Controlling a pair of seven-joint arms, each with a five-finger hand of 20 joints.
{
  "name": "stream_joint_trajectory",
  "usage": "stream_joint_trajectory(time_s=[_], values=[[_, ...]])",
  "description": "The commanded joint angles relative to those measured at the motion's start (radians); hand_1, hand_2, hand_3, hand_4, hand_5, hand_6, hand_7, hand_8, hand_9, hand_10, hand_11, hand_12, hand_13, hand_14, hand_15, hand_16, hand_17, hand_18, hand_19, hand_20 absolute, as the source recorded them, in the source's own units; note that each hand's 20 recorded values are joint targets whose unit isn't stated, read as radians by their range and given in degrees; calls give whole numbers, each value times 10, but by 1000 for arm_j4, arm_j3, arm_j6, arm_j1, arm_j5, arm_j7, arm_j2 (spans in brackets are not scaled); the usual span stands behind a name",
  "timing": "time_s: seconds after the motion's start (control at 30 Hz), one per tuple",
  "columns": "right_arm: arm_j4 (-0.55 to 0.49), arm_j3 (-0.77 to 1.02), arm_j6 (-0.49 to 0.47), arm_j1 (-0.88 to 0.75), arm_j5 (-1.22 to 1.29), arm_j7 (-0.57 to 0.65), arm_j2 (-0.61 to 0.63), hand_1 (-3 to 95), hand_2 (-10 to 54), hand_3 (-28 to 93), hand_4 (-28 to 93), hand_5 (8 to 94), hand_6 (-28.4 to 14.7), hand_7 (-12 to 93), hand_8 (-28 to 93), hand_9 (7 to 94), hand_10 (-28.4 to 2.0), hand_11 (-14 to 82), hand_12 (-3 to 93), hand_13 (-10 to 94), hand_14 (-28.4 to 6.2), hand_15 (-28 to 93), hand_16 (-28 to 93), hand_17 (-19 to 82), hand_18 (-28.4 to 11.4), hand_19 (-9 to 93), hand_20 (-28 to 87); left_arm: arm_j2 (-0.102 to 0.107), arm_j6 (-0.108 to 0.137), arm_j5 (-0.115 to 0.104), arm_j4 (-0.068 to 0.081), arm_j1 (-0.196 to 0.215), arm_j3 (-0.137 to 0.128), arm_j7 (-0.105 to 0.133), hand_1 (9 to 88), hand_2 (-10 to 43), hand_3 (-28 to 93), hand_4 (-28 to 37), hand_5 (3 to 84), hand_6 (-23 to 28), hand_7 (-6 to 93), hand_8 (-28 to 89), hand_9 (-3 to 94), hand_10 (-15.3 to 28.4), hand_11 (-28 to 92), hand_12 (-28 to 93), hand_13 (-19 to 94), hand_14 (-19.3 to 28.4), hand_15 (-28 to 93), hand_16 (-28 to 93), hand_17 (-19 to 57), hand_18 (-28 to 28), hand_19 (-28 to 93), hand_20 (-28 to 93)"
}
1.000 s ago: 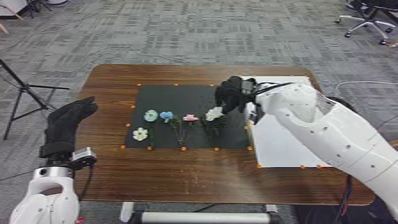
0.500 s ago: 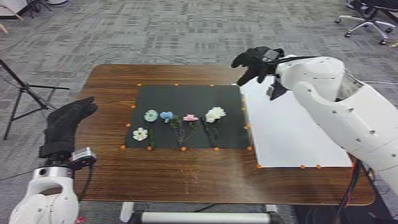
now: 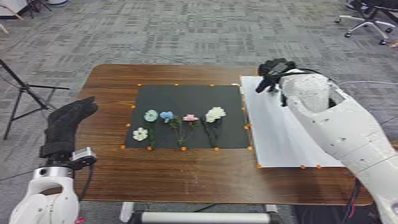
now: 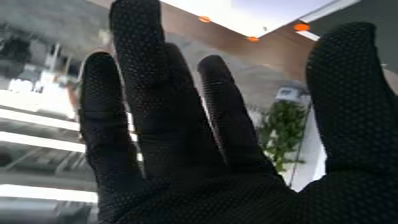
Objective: Arrange flowers
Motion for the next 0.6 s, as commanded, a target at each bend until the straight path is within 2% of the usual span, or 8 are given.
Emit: stream_joint_trajectory(time_s=[0.03, 0.13, 0.27, 0.4, 0.5, 0.6], values=[[33, 29, -4, -67, -73, 27, -14, 334, -95, 645, -207, 522, -8, 121, -62, 669, -136, 98, 161, 787, -78, 278, 334, 327, -212, 545, 510, -2, -4, -2, -12, 9, -10, -7, 282, 18, 677, -217, 545, 0, 159, -77, 519, 141, 222, 150, 405, 173, 193, 41, 55, 134, 123, 198], [17, 46, -14, -91, -48, 49, 3, 382, -95, 654, -211, 557, 2, 142, -70, 692, -122, 109, 163, 803, -63, 294, 342, 336, -206, 562, 513, -4, -3, -1, -13, 8, -10, -6, 283, 18, 677, -217, 545, -1, 159, -77, 518, 141, 222, 150, 405, 172, 193, 41, 56, 134, 123, 197], [25, 72, 2, -111, -27, 83, 5, 406, -95, 655, -214, 561, 3, 150, -75, 685, -116, 112, 164, 804, -58, 297, 345, 337, -204, 566, 512, -6, -2, -1, -12, 6, -5, -6, 282, 18, 679, -217, 545, -1, 159, -77, 518, 141, 222, 150, 405, 171, 193, 40, 56, 134, 124, 197], [38, 76, 95, -131, 30, 139, 12, 486, -95, 654, -221, 589, 6, 174, -82, 704, -113, 126, 166, 816, -45, 300, 368, 351, -195, 575, 511, -7, 2, -3, -13, 6, -5, -5, 281, 17, 680, -217, 547, -1, 159, -77, 518, 141, 223, 150, 406, 172, 194, 40, 55, 135, 124, 197], [34, 65, 137, -131, 71, 146, 26, 571, -95, 595, -208, 651, 2, 189, 43, 769, -100, 86, 230, 852, -26, 278, 426, 375, -187, 582, 514, -7, 3, -4, -14, 7, -6, -7, 282, 18, 679, -218, 547, -1, 159, -77, 518, 141, 222, 150, 406, 172, 193, 40, 56, 134, 124, 196], [15, 31, 187, -112, 102, 148, 53, 644, -95, 526, -165, 744, 11, 202, 87, 856, -94, 40, 292, 893, -28, 289, 390, 404, -177, 575, 519, -8, 5, -2, -17, 8, -6, -8, 281, 19, 679, -217, 546, -1, 158, -77, 518, 141, 222, 150, 405, 172, 193, 40, 57, 134, 124, 196]])
